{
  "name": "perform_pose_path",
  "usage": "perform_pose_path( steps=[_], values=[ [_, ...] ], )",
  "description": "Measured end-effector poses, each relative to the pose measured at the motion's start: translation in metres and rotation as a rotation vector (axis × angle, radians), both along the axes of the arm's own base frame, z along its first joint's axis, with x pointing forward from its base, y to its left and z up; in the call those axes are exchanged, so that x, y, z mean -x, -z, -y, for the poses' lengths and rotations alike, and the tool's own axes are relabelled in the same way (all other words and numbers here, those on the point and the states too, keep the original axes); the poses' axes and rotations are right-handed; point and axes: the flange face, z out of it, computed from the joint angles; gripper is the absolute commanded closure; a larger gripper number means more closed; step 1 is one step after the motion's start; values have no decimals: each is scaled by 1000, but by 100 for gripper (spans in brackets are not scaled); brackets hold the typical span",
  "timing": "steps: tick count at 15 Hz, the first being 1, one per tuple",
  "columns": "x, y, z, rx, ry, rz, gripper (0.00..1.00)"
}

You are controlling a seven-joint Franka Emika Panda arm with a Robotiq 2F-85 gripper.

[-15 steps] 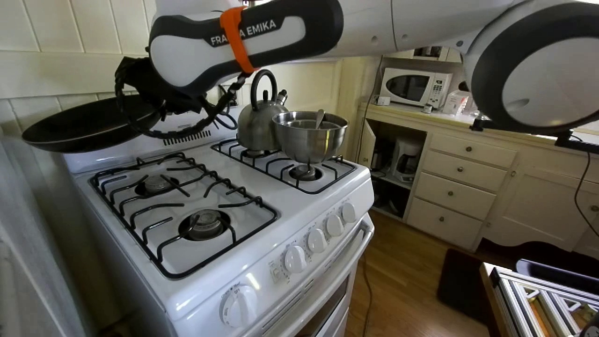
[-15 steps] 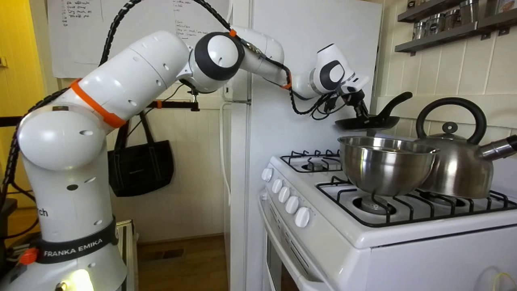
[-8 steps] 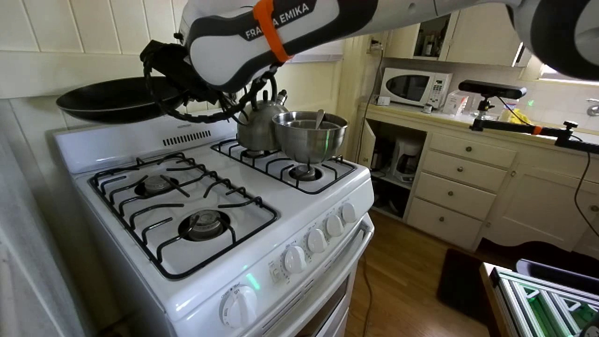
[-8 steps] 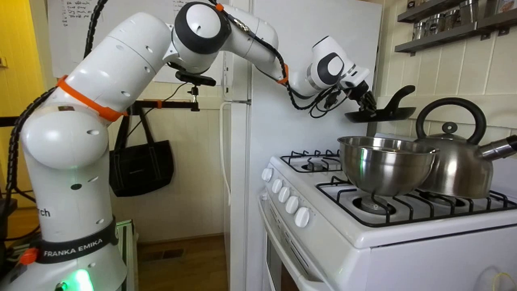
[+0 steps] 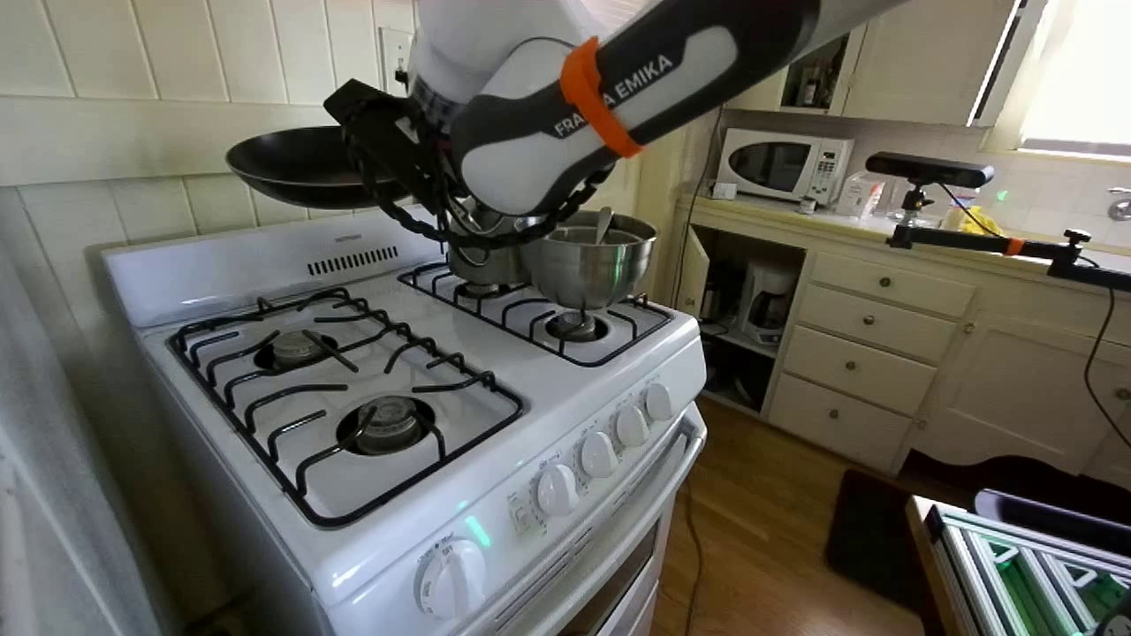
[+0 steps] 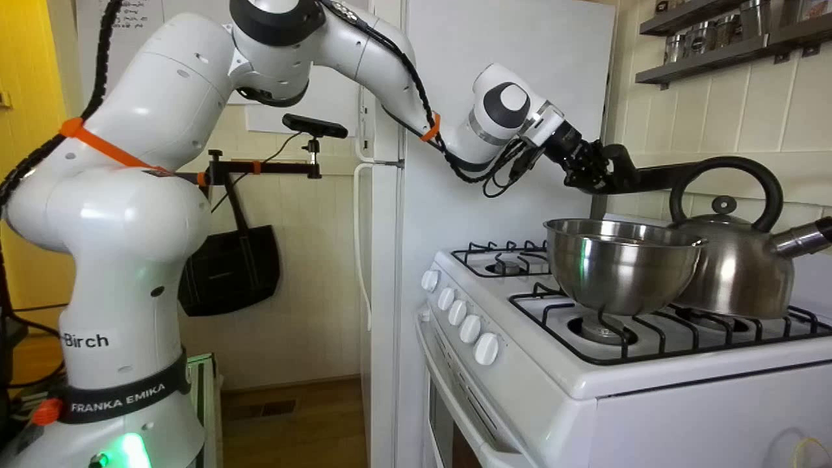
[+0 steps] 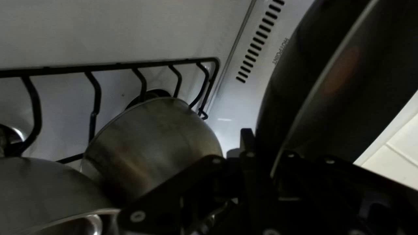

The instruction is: Move the silver bowl to the right then move the pan forwards.

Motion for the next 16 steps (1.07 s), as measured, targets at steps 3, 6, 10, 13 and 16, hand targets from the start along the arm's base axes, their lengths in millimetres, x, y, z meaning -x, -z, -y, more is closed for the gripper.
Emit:
perform_pose_path(
  steps=[3,6,10,13,16],
  values=[
    [29,5,-15,27,76,30,98],
    [54,10,-48,66,47,41,93],
    [62,14,-59,68,33,29,98],
    [61,27,-66,65,28,5,98],
    [57,43,-86,64,23,0,98]
  ],
)
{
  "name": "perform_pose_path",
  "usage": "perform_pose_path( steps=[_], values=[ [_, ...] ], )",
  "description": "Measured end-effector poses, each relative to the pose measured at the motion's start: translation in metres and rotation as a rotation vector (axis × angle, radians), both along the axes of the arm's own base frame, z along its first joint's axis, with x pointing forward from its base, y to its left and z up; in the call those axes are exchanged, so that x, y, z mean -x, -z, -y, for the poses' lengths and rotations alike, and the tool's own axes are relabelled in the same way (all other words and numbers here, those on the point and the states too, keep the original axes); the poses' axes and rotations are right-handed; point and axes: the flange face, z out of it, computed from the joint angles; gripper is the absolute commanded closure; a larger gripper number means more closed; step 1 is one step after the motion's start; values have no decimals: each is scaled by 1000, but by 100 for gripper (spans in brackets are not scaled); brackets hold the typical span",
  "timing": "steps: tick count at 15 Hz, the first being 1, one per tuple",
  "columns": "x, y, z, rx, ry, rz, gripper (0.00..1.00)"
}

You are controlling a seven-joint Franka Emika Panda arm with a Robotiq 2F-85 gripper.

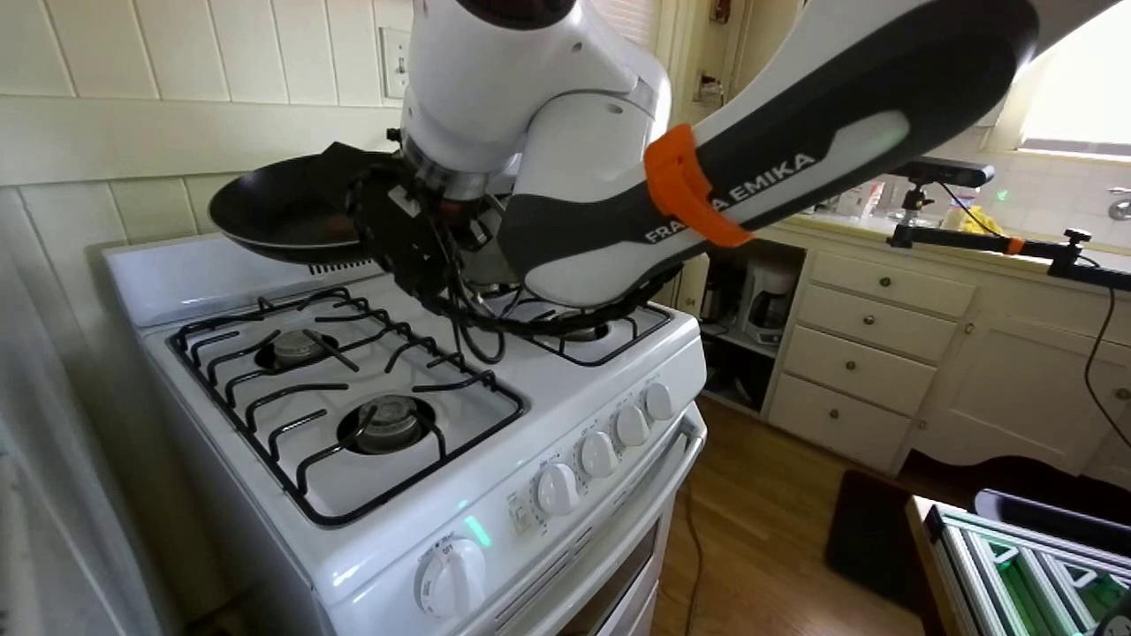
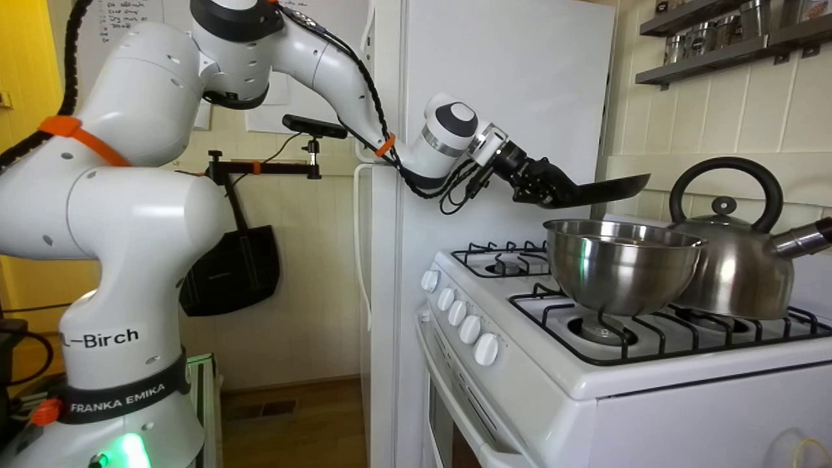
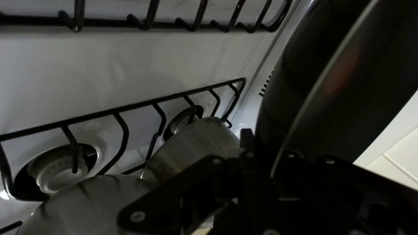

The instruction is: Move the silver bowl to the right then move the pan forwards.

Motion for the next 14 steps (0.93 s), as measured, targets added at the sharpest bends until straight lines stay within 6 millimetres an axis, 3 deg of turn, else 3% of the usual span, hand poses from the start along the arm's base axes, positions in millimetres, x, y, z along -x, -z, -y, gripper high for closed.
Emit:
perform_pose_path(
  steps=[6,12,14],
  values=[
    [-3,16,-23,-25,9,36,98],
    [19,20,-5,-68,-119,70,98],
    [27,22,0,-66,-167,68,93]
  ],
)
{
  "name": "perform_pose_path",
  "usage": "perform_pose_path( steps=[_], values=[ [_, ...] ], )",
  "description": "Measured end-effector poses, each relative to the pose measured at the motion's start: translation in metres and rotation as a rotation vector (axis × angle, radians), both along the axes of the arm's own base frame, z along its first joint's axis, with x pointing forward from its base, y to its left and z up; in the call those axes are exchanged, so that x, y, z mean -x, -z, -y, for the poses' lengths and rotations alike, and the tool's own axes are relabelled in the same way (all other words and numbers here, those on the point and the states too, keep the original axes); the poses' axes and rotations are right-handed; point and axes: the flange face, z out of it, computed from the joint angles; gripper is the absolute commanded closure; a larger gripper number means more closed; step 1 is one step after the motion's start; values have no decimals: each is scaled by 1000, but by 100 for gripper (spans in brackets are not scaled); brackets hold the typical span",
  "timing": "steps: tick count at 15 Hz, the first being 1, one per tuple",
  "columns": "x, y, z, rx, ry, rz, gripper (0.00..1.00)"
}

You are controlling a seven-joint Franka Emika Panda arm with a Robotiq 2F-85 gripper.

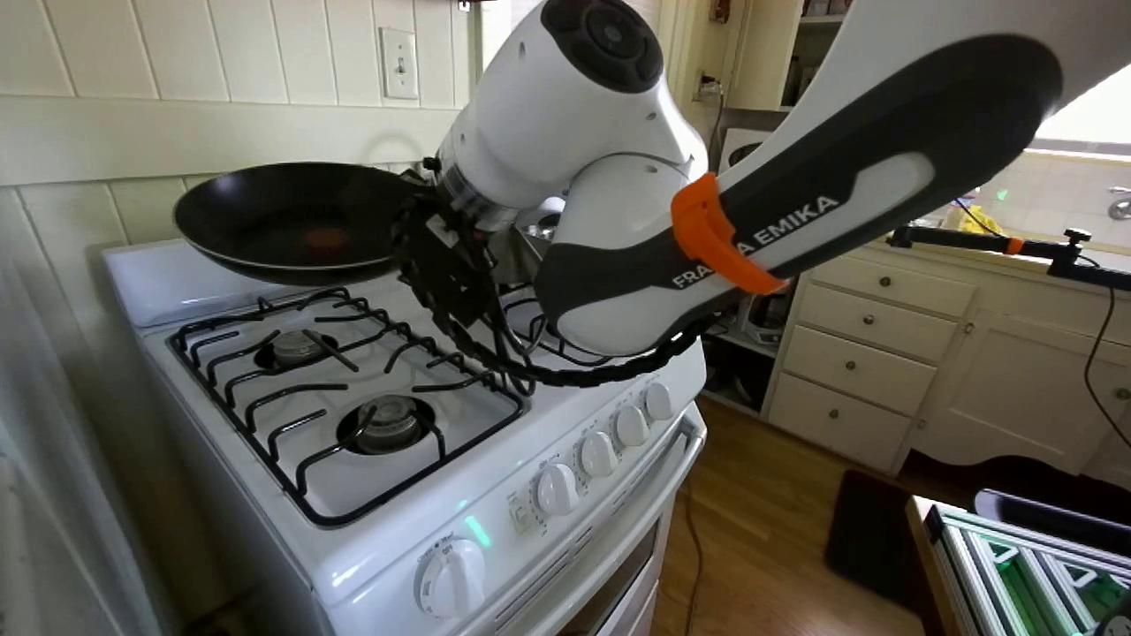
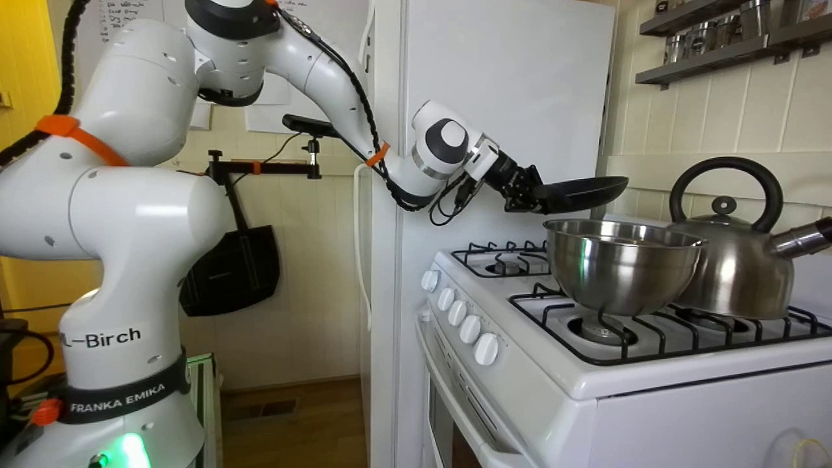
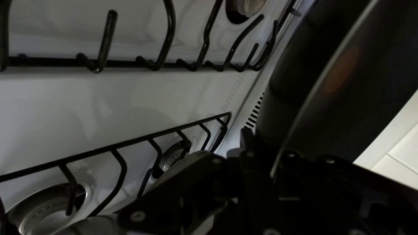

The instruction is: Move the silver bowl to the right then move the pan forwards.

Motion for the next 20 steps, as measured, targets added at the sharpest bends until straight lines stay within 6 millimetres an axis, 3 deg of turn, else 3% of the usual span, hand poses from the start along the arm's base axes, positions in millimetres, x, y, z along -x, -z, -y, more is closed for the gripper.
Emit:
perform_pose_path(
  steps=[6,7,9,12,20],
  values=[
    [3,4,-1,9,-32,-9,93],
    [3,4,-1,9,-32,-9,98],
    [3,5,-1,10,-32,-13,98],
    [12,17,0,12,-19,-44,98],
    [99,29,-4,-24,27,-81,98]
  ],
)
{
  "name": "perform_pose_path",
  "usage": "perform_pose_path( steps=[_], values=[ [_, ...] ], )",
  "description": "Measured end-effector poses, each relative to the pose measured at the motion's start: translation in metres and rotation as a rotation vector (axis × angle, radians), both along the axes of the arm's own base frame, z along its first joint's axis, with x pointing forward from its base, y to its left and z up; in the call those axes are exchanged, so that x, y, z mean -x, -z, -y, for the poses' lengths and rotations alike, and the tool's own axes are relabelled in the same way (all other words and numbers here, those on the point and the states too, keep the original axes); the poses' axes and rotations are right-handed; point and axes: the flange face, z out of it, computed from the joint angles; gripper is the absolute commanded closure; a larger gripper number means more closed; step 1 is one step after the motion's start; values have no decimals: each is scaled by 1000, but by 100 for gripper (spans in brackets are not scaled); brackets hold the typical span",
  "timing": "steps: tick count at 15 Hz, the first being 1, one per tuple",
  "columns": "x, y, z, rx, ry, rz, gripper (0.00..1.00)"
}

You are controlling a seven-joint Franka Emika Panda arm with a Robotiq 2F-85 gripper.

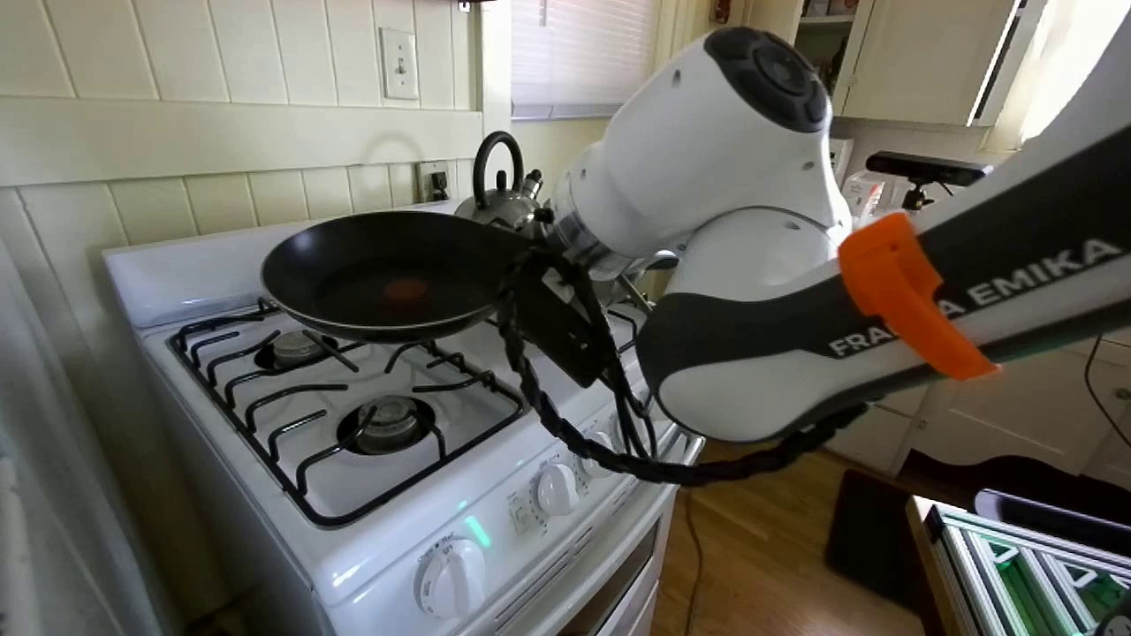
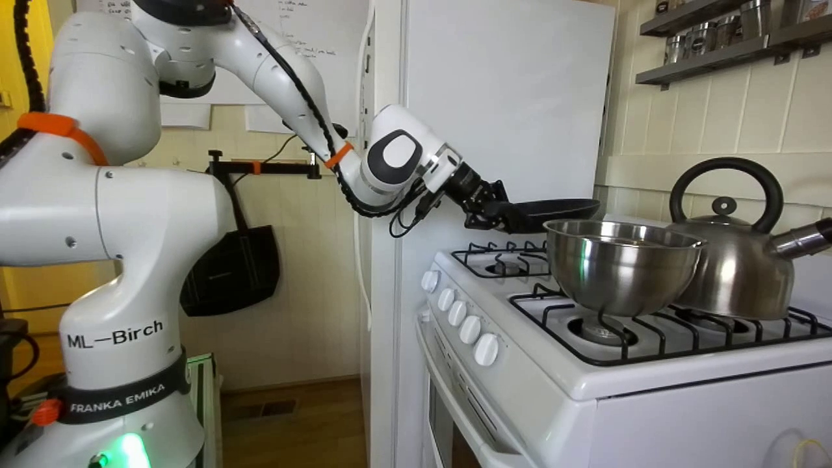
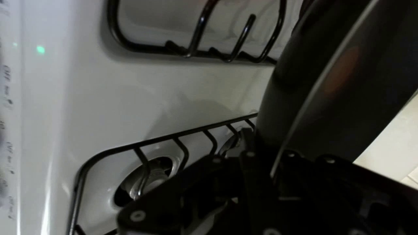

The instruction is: Move the silver bowl to the right then move the pan forwards.

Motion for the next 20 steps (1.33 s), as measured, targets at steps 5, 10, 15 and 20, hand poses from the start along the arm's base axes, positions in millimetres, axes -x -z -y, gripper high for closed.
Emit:
perform_pose_path(
  steps=[5,10,15,20],
  values=[
    [42,18,-12,-81,-24,18,98],
    [63,20,-7,-98,-55,3,98],
    [64,20,-11,-83,-112,-25,98],
    [61,33,-26,-91,-141,-51,98]
  ],
)
